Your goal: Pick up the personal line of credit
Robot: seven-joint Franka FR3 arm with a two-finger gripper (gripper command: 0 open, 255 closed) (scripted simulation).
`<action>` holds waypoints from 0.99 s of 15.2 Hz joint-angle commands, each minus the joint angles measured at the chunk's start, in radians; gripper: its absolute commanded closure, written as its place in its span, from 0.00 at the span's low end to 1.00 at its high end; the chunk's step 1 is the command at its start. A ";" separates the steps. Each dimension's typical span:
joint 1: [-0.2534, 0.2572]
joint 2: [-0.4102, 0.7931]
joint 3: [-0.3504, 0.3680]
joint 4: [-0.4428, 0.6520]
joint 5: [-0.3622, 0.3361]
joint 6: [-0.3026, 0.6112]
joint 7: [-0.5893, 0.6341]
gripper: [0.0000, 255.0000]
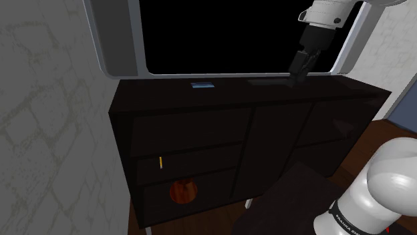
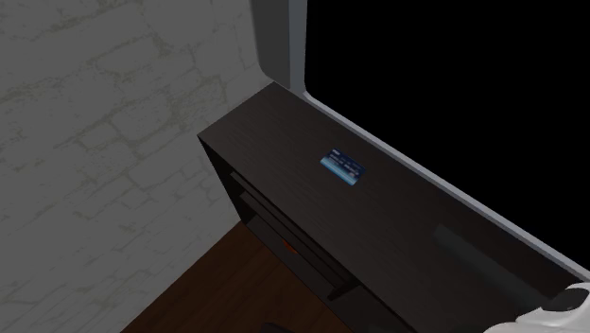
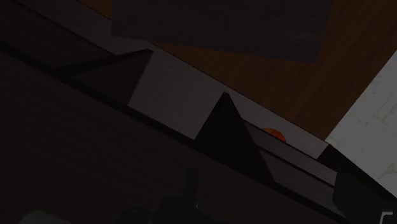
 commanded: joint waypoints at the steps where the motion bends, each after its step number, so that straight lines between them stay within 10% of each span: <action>1: 0.000 0.000 0.000 0.000 0.000 0.000 0.000 0.00; 15: 0.233 0.397 -0.183 0.134 0.171 0.424 -0.567 0.00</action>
